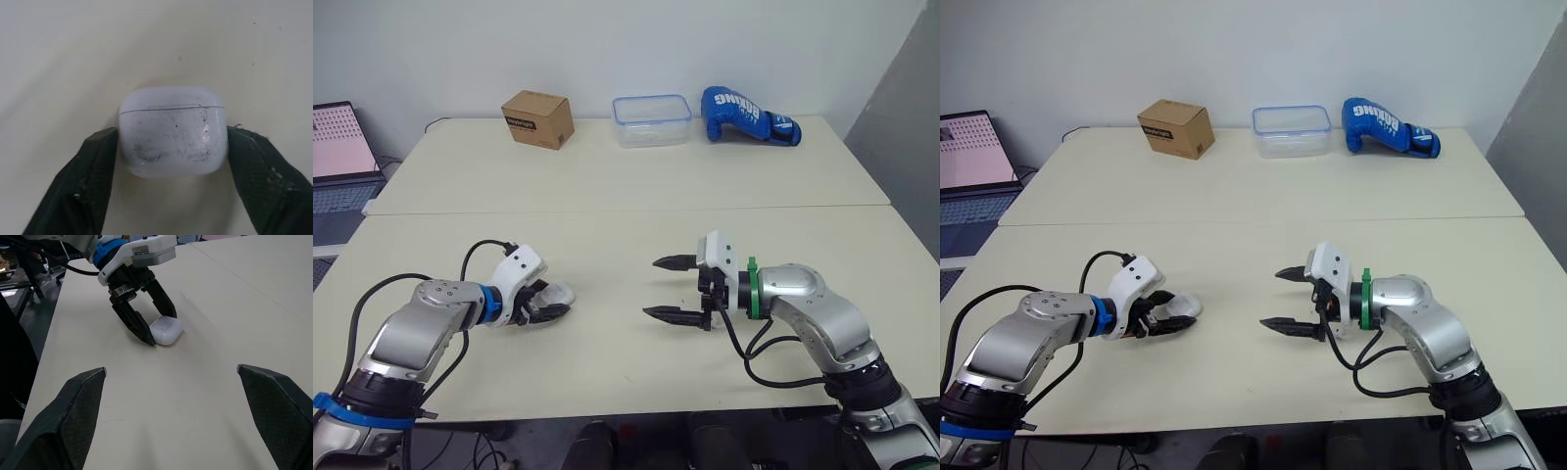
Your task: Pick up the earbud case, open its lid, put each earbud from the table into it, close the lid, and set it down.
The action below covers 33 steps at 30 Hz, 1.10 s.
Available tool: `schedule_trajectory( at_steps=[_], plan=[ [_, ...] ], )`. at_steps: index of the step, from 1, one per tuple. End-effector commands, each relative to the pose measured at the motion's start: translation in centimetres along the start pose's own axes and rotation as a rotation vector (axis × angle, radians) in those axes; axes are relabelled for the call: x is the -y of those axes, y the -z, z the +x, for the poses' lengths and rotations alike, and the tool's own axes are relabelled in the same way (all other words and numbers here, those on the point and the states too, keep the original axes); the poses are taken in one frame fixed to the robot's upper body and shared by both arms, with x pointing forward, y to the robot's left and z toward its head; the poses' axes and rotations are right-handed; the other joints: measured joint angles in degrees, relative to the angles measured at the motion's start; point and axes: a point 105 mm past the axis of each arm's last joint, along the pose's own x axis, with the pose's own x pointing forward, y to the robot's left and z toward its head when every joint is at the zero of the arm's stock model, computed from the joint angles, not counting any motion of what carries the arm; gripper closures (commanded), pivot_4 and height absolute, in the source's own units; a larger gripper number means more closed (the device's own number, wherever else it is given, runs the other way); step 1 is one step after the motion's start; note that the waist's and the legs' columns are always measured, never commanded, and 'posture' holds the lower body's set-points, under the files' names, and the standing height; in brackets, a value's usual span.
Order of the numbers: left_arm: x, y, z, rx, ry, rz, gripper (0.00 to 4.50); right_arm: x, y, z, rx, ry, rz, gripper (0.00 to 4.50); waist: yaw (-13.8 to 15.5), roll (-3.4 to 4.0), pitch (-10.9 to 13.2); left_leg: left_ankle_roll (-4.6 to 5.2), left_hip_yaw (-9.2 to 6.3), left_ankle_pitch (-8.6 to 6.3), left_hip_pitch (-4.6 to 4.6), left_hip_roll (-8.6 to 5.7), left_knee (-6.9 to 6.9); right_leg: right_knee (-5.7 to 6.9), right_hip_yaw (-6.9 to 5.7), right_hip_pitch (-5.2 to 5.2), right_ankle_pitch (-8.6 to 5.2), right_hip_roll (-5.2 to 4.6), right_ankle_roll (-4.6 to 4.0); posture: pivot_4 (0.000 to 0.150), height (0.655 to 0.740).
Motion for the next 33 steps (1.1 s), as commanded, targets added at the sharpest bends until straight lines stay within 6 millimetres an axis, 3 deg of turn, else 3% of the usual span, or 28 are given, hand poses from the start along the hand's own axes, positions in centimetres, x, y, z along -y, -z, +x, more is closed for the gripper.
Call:
schedule_trajectory(
  at_steps=[1, 3, 6, 8, 10, 13, 17, 19, 28, 31, 33],
  plan=[
    [0.6, -0.5, 0.3, 0.03, 0.029, 0.028, 1.74, 0.7, -1.2, -0.5, 0.044, 0.038, -0.012, 0.0, 0.0, 0.0, 0.0, 0.0, 0.0, 0.0, 0.0, 0.0, 0.0, 0.0, 0.0, 0.0, 0.0, 0.0, -0.01, 0.15, 0.74],
    [0.7, -2.5, 0.4, 0.122, 0.028, 0.095, 1.74, 1.7, -1.0, -0.7, 0.024, 0.104, 0.026, 0.0, 0.1, 0.0, 0.0, 0.0, 0.0, 0.0, -0.01, -0.01, 0.0, 0.0, 0.0, 0.0, 0.01, -0.01, -0.03, 0.15, 0.74],
    [0.6, -7.5, -0.3, 0.381, -0.012, 0.257, 1.74, 3.3, -2.0, -0.8, 0.053, 0.162, 0.196, 0.0, 0.6, -0.02, 0.0, -0.01, -0.01, 0.01, -0.05, -0.01, 0.01, -0.01, 0.0, -0.01, 0.12, -0.04, -0.19, 0.15, 0.74],
    [0.3, -10.8, -1.1, 0.536, -0.088, 0.481, 1.74, 3.7, -2.9, -0.4, 0.09, 0.149, 0.314, 0.0, 0.7, -0.03, 0.0, -0.03, -0.05, 0.02, -0.19, -0.01, 0.05, -0.01, -0.04, -0.11, 0.17, -0.06, -0.26, 0.15, 0.74],
    [1.3, -12.6, -1.6, 0.656, -0.087, 0.751, 1.74, 3.8, -3.8, 0.4, 0.119, 0.128, 0.398, 0.0, 0.7, -0.04, 0.0, -0.03, -0.1, 0.02, -0.35, 0.0, 0.12, -0.02, -0.11, -0.23, 0.22, -0.05, -0.33, 0.15, 0.74],
    [2.0, -13.3, -1.3, 0.732, -0.072, 1.009, 1.74, 3.8, -4.5, 1.7, 0.117, 0.114, 0.431, 0.0, 0.7, -0.01, 0.0, -0.03, 0.03, 0.02, -0.35, -0.02, -0.02, -0.04, -0.09, -0.34, 0.32, -0.11, -0.49, 0.15, 0.74],
    [2.8, -14.6, -0.9, 0.822, -0.064, 1.204, 1.74, 4.1, -5.6, 3.4, 0.172, 0.12, 0.511, 0.0, 0.6, -0.02, 0.0, -0.02, 0.11, 0.02, -0.57, -0.1, 0.01, 0.02, -0.06, -0.55, 0.35, -0.18, -0.43, 0.15, 0.74],
    [3.1, -15.0, -0.7, 0.854, -0.057, 1.248, 1.74, 4.3, -5.7, 3.8, 0.18, 0.134, 0.529, 0.0, 0.6, -0.01, 0.0, -0.02, 0.09, 0.02, -0.94, -0.1, 0.24, 0.14, -0.08, -0.87, 0.41, -0.17, -0.35, 0.15, 0.74],
    [3.7, -15.9, -0.2, 0.916, -0.054, 1.294, 1.74, 5.3, -5.0, 4.0, 0.161, 0.211, 0.548, 0.0, 0.4, -0.01, 0.0, 0.0, 0.08, 0.02, -0.93, -0.15, 0.39, 0.2, -0.06, -0.8, 0.48, -0.14, -0.22, 0.15, 0.74],
    [3.5, -15.9, -0.2, 0.918, -0.062, 1.284, 1.74, 5.4, -5.1, 4.0, 0.168, 0.211, 0.546, 0.59, 0.3, -0.01, 0.0, 0.01, 0.07, 0.02, -0.92, -0.12, 0.39, 0.22, -0.05, -0.81, 0.48, -0.1, -0.22, 0.15, 0.74],
    [3.5, -16.0, -0.2, 0.921, -0.067, 1.278, 1.74, 5.3, -5.0, 4.1, 0.159, 0.206, 0.535, 1.26, 0.3, -0.01, 0.0, 0.01, 0.06, 0.02, -0.92, -0.1, 0.39, 0.23, -0.05, -0.81, 0.48, -0.08, -0.22, 0.15, 0.74]
  ],
)
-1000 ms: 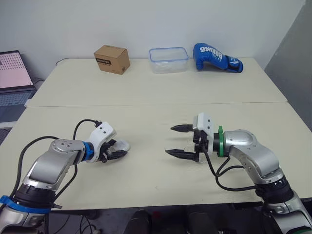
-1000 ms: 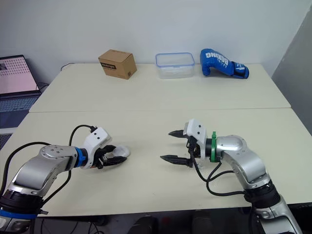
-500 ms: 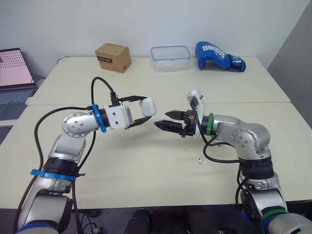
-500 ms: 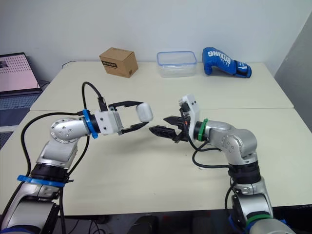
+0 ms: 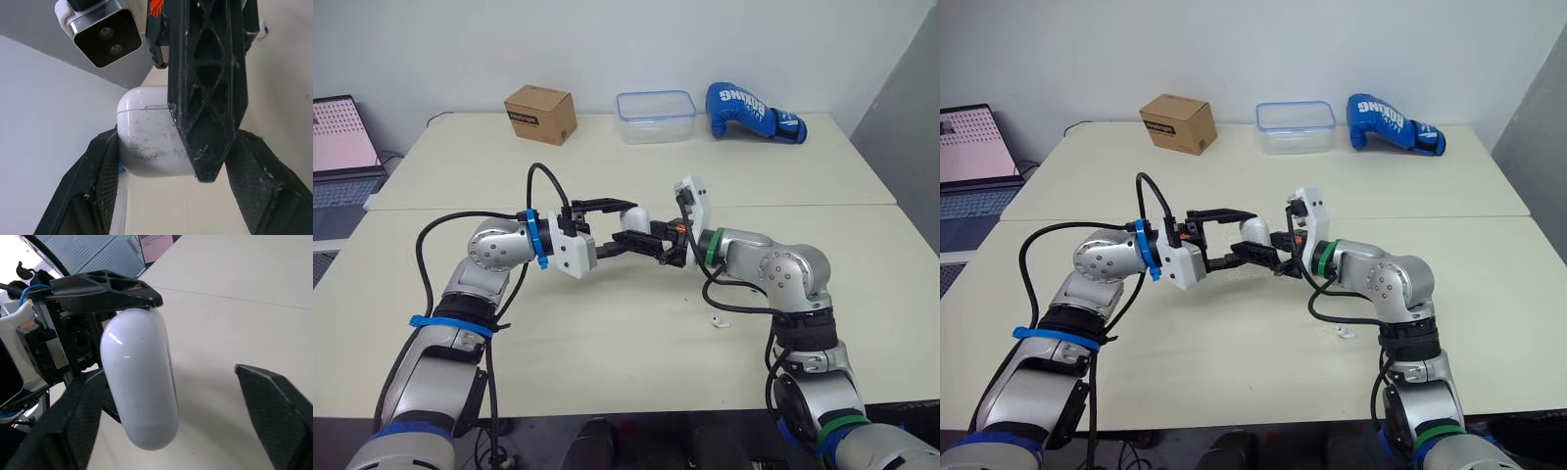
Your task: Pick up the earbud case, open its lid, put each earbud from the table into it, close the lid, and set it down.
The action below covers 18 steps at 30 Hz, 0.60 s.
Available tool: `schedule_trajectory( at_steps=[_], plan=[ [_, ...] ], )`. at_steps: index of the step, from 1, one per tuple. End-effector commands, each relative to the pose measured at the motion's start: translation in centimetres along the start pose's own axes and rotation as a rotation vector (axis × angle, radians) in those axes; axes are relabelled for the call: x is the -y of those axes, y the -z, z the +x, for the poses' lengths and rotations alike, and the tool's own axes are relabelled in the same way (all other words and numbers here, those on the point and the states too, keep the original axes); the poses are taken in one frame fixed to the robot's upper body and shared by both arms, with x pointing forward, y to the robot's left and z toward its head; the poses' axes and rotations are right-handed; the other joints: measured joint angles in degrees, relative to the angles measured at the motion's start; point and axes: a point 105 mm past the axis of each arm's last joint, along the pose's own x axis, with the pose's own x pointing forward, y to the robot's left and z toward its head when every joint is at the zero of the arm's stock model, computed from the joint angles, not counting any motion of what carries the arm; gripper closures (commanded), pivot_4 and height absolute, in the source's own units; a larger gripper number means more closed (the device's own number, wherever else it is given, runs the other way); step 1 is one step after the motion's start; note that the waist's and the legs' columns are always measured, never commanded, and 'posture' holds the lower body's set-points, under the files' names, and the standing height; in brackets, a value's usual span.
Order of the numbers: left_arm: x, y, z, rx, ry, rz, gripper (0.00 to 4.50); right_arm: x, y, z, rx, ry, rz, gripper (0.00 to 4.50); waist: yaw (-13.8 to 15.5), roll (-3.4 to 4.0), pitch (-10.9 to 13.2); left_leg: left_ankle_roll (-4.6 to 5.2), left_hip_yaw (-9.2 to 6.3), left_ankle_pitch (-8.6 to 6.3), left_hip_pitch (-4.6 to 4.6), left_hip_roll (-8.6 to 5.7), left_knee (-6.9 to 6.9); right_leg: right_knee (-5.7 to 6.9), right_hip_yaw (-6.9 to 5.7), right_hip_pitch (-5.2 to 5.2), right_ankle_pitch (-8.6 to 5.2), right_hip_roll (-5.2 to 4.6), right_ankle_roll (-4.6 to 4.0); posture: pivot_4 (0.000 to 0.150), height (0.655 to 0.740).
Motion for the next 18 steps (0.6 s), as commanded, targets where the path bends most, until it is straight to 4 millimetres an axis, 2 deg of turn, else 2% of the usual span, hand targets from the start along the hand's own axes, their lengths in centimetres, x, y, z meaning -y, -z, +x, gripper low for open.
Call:
schedule_trajectory(
  at_steps=[1, 6, 7, 9, 11, 14, 16, 18],
  plan=[
    [-1.6, -0.5, 0.1, 0.018, -0.048, 0.041, 1.74, -0.8, -1.4, -0.1, 0.043, -0.023, -0.057, 1.66, 0.0, 0.0, 0.0, 0.0, 0.0, 0.0, 0.0, 0.0, 0.0, 0.0, 0.0, 0.0, 0.0, 0.0, 0.0, 0.15, 0.74],
    [-1.5, -0.4, 0.3, 0.018, -0.045, 0.05, 1.74, -0.5, -1.6, -0.1, 0.048, -0.014, -0.054, 3.5, 0.0, 0.0, 0.0, 0.0, -0.02, 0.0, 0.01, 0.01, 0.0, 0.01, 0.0, 0.0, 0.0, 0.03, 0.0, 0.15, 0.74],
    [-1.4, -0.5, 0.3, 0.021, -0.045, 0.048, 1.74, -0.2, -1.9, -0.1, 0.057, -0.004, -0.045, 3.67, 0.0, 0.0, 0.0, 0.0, -0.02, 0.0, 0.01, 0.01, 0.01, 0.02, 0.0, 0.0, 0.0, 0.03, 0.0, 0.15, 0.74],
    [-1.3, -0.6, 0.3, 0.029, -0.044, 0.04, 1.74, 0.2, -2.3, -0.1, 0.072, 0.012, -0.031, 3.66, 0.0, 0.0, 0.0, 0.0, -0.02, 0.0, 0.01, 0.01, 0.01, 0.02, 0.0, 0.0, 0.0, 0.03, 0.0, 0.15, 0.74],
    [-0.9, -0.6, 0.2, 0.032, -0.021, 0.005, 1.0, 0.9, -2.7, -0.3, 0.095, 0.034, -0.002, 3.66, -0.1, 0.0, 0.0, 0.0, -0.03, 0.0, 0.01, 0.02, 0.01, 0.02, 0.0, 0.0, 0.0, 0.05, 0.0, 0.15, 0.74],
    [-1.0, -0.7, 0.0, 0.037, -0.012, -0.025, 0.12, 2.0, -3.0, -0.6, 0.111, 0.074, 0.019, 3.66, 0.0, 0.0, 0.0, 0.0, -0.04, 0.0, 0.0, 0.01, 0.01, 0.02, 0.01, 0.01, 0.0, 0.05, 0.0, 0.15, 0.74],
    [-1.7, -0.8, -0.2, 0.036, -0.031, -0.081, 0.0, 2.9, -2.8, -0.8, 0.111, 0.115, 0.013, 3.66, 0.0, 0.0, 0.0, 0.0, -0.04, 0.0, 0.0, 0.01, 0.01, 0.02, 0.01, 0.01, 0.0, 0.05, 0.0, 0.15, 0.74],
    [-2.8, -0.3, -0.4, 0.003, -0.021, -0.274, 0.0, 4.5, -2.2, -1.2, 0.08, 0.213, -0.056, 3.66, -0.2, 0.0, 0.0, 0.0, -0.04, 0.0, 0.0, 0.03, 0.01, 0.03, 0.01, 0.0, 0.0, 0.07, 0.0, 0.15, 0.74]
  ],
)
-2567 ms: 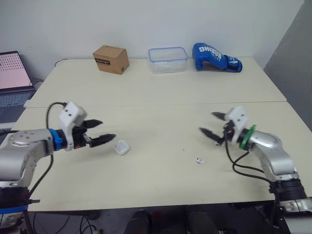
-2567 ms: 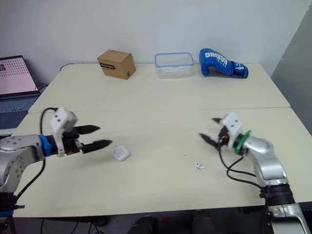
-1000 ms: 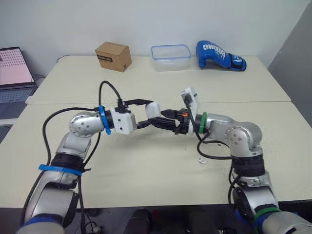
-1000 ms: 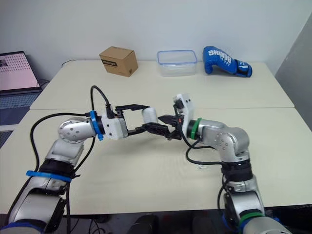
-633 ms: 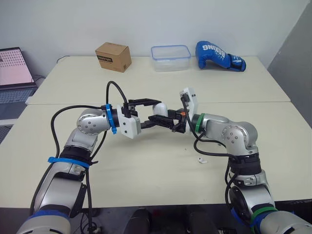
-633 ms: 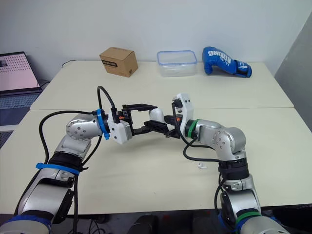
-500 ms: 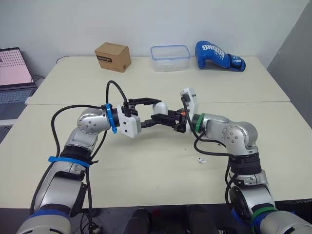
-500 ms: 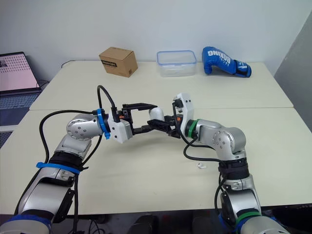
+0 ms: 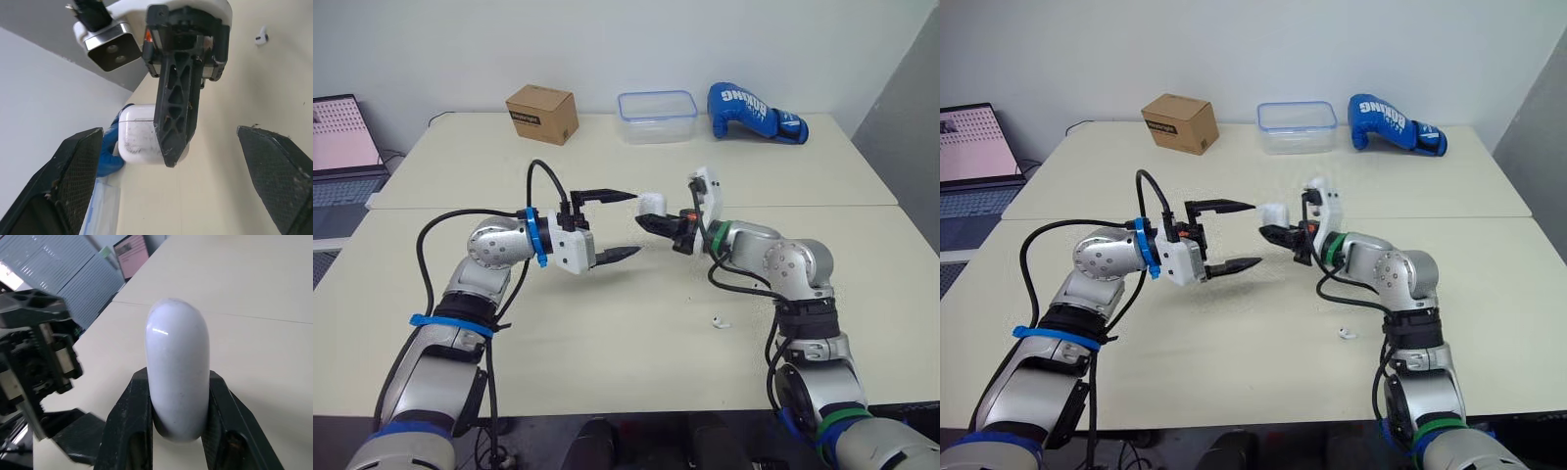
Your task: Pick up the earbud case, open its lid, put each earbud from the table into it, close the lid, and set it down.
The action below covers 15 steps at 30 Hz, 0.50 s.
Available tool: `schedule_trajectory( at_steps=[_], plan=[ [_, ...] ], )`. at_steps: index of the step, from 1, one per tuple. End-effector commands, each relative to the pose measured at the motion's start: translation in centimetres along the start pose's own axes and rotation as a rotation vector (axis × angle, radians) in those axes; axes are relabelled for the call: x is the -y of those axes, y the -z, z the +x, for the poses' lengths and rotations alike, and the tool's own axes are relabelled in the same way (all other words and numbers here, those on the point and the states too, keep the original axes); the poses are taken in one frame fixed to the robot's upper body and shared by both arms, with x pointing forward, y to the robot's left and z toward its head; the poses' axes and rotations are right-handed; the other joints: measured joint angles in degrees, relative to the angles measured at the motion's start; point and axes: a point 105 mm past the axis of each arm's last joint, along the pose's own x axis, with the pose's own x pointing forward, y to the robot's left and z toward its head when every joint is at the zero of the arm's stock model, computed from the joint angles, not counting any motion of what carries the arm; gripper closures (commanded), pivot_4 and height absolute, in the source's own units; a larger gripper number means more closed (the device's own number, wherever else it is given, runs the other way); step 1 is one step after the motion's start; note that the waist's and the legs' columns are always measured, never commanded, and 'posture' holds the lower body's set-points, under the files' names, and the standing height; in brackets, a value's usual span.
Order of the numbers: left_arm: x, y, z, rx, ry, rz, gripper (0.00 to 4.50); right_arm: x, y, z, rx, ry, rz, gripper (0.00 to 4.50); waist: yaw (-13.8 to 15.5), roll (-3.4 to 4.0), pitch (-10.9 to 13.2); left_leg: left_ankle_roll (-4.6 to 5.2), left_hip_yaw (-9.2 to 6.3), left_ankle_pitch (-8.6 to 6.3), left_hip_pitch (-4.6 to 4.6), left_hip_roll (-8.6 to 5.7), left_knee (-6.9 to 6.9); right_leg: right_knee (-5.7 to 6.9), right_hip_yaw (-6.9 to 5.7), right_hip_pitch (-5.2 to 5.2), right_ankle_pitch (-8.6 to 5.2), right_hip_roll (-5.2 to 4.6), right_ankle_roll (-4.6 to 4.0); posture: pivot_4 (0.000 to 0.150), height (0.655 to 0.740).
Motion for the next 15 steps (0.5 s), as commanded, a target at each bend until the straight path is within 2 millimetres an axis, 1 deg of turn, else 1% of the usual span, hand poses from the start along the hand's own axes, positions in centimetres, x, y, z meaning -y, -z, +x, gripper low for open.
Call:
schedule_trajectory(
  at_steps=[1, 2, 3, 5, 7, 10, 15],
  plan=[
    [-2.7, -0.3, -0.5, -0.021, -0.006, -0.28, 0.0, 1.5, -0.9, -0.3, 0.005, 0.114, -0.195, 3.66, -0.2, 0.0, 0.0, 0.0, 0.0, 0.0, 0.0, 0.01, 0.0, 0.02, 0.0, 0.0, 0.0, 0.01, 0.0, 0.15, 0.74],
    [-3.0, -0.4, -0.7, -0.029, 0.018, -0.372, 0.0, 1.6, -0.8, -0.4, -0.018, 0.126, -0.28, 3.66, -0.4, 0.01, 0.0, 0.0, -0.03, 0.0, 0.0, 0.01, 0.02, 0.03, 0.0, 0.0, 0.0, 0.03, 0.0, 0.15, 0.74],
    [-3.3, -0.5, -0.8, -0.031, 0.045, -0.442, 0.18, 1.3, -0.5, -0.3, -0.048, 0.11, -0.381, 3.66, -0.6, 0.01, 0.0, 0.0, -0.03, 0.0, -0.01, 0.01, 0.03, 0.04, 0.0, 0.0, -0.02, 0.05, 0.02, 0.15, 0.74],
    [-3.3, -0.8, -1.2, -0.048, 0.113, -0.505, 0.58, 0.2, 0.1, -0.3, -0.111, 0.048, -0.574, 3.66, -1.1, 0.01, 0.0, 0.0, -0.05, 0.0, -0.01, 0.02, 0.02, 0.04, 0.01, 0.0, -0.03, 0.09, 0.03, 0.15, 0.74],
    [-3.2, -0.7, -1.3, -0.079, 0.168, -0.52, 1.25, -0.6, 0.6, -0.4, -0.158, -0.004, -0.709, 3.66, -1.3, 0.02, 0.0, 0.01, -0.05, 0.0, 0.0, 0.06, 0.01, 0.02, 0.01, 0.0, -0.04, 0.15, 0.04, 0.15, 0.74],
    [-2.6, -0.2, -1.2, -0.139, 0.245, -0.506, 2.2, -1.7, 1.0, -0.4, -0.195, -0.065, -0.836, 3.66, -1.6, 0.02, 0.0, 0.01, -0.06, 0.0, 0.03, 0.19, 0.01, 0.02, 0.04, 0.0, -0.04, 0.32, 0.02, 0.15, 0.74],
    [-2.0, 0.1, -0.5, -0.168, 0.318, -0.475, 2.2, -3.2, 1.1, 0.0, -0.197, -0.118, -0.913, 3.66, -1.5, 0.01, 0.0, 0.01, -0.1, 0.0, 0.03, 0.26, 0.03, 0.06, 0.03, 0.0, -0.05, 0.41, -0.02, 0.15, 0.74]
  ],
)
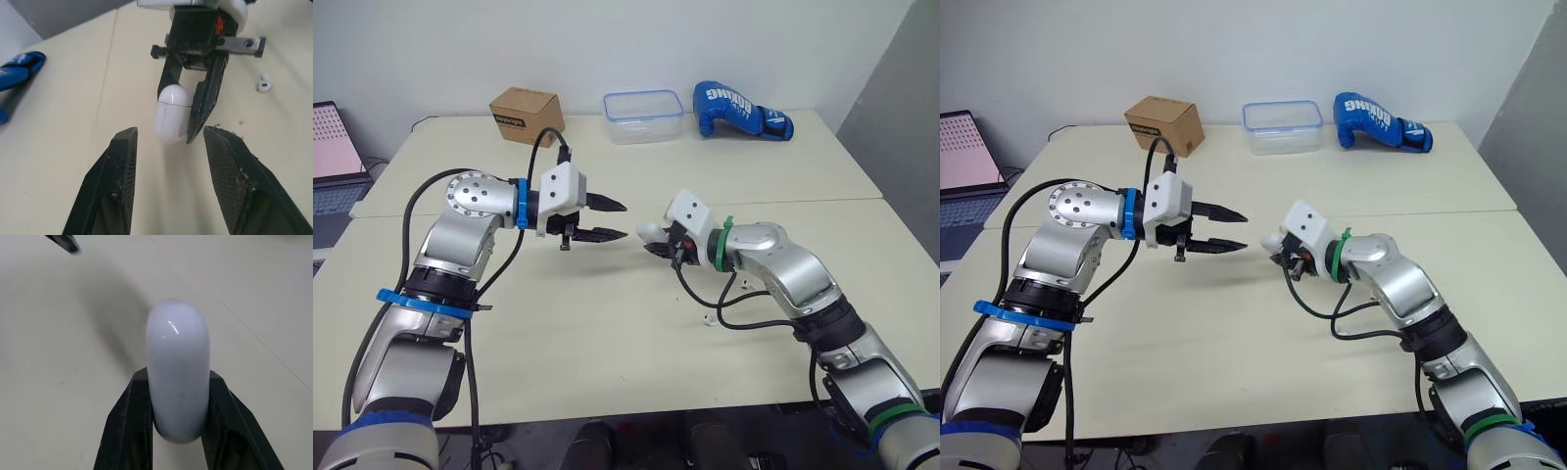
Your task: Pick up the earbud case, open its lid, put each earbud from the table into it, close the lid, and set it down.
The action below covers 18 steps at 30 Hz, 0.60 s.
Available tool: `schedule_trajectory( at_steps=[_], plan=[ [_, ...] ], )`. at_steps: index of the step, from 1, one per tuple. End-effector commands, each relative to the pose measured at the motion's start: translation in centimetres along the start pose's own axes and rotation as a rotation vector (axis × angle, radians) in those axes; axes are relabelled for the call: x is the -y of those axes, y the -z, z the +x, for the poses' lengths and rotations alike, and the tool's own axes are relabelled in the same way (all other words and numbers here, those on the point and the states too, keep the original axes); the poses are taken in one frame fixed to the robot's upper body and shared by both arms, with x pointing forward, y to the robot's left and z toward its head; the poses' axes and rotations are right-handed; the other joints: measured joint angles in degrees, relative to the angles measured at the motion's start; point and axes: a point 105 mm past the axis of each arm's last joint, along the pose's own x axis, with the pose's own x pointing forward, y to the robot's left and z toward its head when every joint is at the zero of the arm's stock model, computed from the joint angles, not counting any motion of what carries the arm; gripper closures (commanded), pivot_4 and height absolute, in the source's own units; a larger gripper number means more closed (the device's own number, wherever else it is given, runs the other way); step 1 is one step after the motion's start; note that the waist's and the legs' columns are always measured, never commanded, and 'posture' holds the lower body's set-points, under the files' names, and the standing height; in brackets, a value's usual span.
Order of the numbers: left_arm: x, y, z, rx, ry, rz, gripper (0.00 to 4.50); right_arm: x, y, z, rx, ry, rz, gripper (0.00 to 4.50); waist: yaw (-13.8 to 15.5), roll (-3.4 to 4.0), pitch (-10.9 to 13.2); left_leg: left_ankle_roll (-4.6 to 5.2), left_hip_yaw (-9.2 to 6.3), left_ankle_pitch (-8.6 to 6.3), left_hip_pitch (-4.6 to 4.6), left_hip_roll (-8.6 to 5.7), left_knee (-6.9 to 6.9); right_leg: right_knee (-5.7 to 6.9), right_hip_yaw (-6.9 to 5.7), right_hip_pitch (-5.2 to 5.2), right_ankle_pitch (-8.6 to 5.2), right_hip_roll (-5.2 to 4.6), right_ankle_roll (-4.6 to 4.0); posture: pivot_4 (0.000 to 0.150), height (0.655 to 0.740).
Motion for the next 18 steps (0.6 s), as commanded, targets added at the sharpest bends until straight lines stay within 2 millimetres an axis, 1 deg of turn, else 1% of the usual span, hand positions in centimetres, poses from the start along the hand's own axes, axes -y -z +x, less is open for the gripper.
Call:
schedule_trajectory(
  at_steps=[1, 6, 9, 14, 17, 18],
  plan=[
    [-0.2, -0.6, 0.3, -0.026, 0.038, 0.057, 2.2, -0.4, -2.7, -0.2, 0.052, -0.013, -0.146, 3.66, 0.1, 0.0, 0.0, 0.0, 0.01, 0.0, 0.0, 0.0, 0.01, -0.01, 0.0, 0.0, 0.0, 0.0, 0.0, 0.15, 0.74],
    [-0.6, -0.5, 1.0, -0.043, 0.055, 0.079, 2.2, -0.6, -3.7, 0.1, 0.05, -0.019, -0.24, 3.66, 0.3, 0.0, 0.0, 0.0, 0.0, 0.0, -0.02, -0.01, 0.02, -0.02, 0.01, 0.0, 0.0, -0.01, 0.0, 0.15, 0.74],
    [-1.0, -0.3, 1.3, -0.063, 0.059, 0.101, 2.2, -0.7, -4.0, 0.4, 0.041, -0.021, -0.289, 3.66, 0.3, 0.0, 0.0, 0.0, 0.01, 0.0, -0.02, -0.02, 0.02, -0.02, 0.01, 0.0, 0.0, -0.01, 0.0, 0.15, 0.74],
    [-1.1, -0.2, 1.6, -0.061, 0.078, 0.104, 2.2, -0.8, -4.4, 0.7, 0.048, -0.023, -0.301, 3.66, 0.3, 0.0, 0.0, 0.0, 0.01, 0.0, -0.02, -0.01, 0.02, -0.01, 0.01, -0.01, 0.0, -0.01, -0.01, 0.15, 0.74],
    [-1.1, -0.5, 1.7, -0.049, 0.089, 0.114, 2.75, -0.8, -4.6, 0.7, 0.053, -0.022, -0.302, 3.66, 0.3, 0.0, 0.0, 0.0, 0.0, 0.0, -0.03, -0.02, 0.03, -0.01, 0.01, -0.01, 0.01, -0.02, -0.01, 0.15, 0.74],
    [-1.1, -0.6, 1.8, -0.036, 0.087, 0.114, 3.08, -0.8, -4.6, 0.8, 0.053, -0.022, -0.302, 3.66, 0.3, 0.0, 0.0, 0.0, 0.01, 0.0, -0.02, -0.02, 0.03, -0.01, 0.01, -0.01, 0.01, -0.02, -0.01, 0.15, 0.74]
  ],
)
